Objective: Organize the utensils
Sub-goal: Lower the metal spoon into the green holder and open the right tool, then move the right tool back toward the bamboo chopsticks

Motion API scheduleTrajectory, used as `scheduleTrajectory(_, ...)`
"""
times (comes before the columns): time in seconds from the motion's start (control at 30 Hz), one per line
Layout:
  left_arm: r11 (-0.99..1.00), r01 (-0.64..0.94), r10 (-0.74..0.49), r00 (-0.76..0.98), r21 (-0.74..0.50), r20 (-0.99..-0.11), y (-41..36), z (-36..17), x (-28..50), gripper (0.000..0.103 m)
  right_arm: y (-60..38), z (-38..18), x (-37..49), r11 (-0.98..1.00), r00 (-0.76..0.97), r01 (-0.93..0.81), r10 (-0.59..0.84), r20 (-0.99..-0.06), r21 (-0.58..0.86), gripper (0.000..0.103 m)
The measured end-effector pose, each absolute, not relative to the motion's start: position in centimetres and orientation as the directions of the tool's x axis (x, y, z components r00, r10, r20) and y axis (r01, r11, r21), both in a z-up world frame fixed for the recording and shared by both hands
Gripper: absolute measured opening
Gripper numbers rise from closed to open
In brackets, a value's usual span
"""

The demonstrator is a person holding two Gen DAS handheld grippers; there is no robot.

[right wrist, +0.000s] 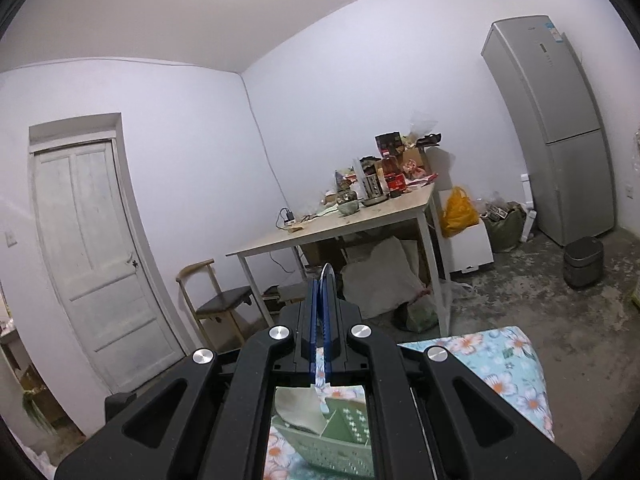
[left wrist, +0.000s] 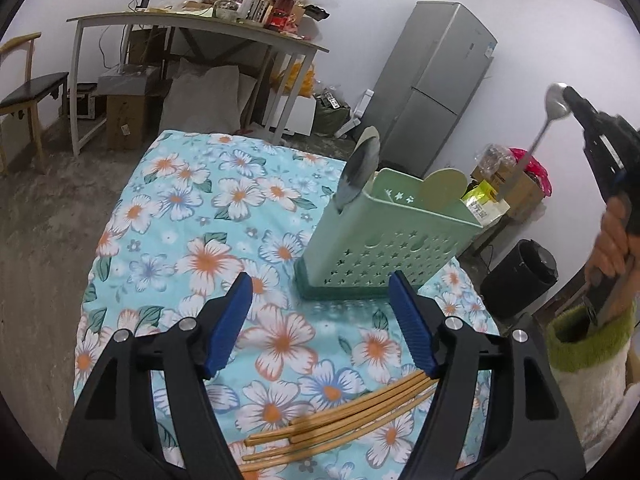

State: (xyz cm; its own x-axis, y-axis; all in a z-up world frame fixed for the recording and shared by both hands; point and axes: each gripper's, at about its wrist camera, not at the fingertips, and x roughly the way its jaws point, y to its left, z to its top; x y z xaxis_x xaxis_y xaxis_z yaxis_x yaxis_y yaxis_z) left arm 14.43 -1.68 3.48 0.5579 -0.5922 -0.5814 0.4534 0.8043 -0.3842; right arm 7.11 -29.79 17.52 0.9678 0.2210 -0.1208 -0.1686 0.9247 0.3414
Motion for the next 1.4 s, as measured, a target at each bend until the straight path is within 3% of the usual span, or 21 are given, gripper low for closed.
scheduleTrajectory(0.37,0.818,0.443,-0.573,0.568,-0.367,-0.591,-1.2,3.4,14.9,0.069,-31.8,11.6,12.4,0.894,0.945,-0.128,0.241,-0.221,0.430,0.002)
scheduleTrajectory(0.63,0.819,0.441,-0.571,0.559,-0.367,-0.602,-1.7,3.1,15.4,0.069,-32.4,6.0,14.0,0.859,0.888,-0.102,0.306,-0.343,0.502,0.007)
scheduleTrajectory(0.67,0.819,0.441,-0.570,0.557,-0.367,-0.604,-1.8,3.0,15.4,0.069,-32.3,5.8,13.8,0.867,0.883,-0.093,0.299,-0.362,0.490,0.009)
scheduleTrajectory(0.73,0.819,0.441,-0.571,0.555,-0.368,-0.605,-1.9,3.0,15.4,0.069,-32.5,5.8,13.0,0.873,0.885,-0.079,0.284,-0.369,0.482,0.031)
scheduleTrajectory(0.77,0.819,0.441,-0.571,0.555,-0.368,-0.605,-2.0,3.0,15.4,0.069,-32.6,5.9,12.6,0.872,0.890,-0.076,0.277,-0.361,0.483,0.035)
scheduleTrajectory(1.17,0.822,0.440,-0.567,0.565,-0.362,-0.600,-2.3,3.3,14.5,0.071,-32.0,6.9,6.2,0.848,0.901,-0.109,0.305,-0.308,0.519,0.042)
scheduleTrajectory(1.27,0.821,0.439,-0.568,0.563,-0.365,-0.601,-2.4,3.2,14.0,0.073,-31.0,6.0,5.1,0.841,0.881,-0.112,0.331,-0.339,0.529,0.050)
scheduleTrajectory(1.4,0.815,0.446,-0.575,0.553,-0.369,-0.603,-2.8,2.9,13.2,0.075,-27.7,3.1,3.7,0.856,0.819,-0.100,0.360,-0.447,0.507,0.061)
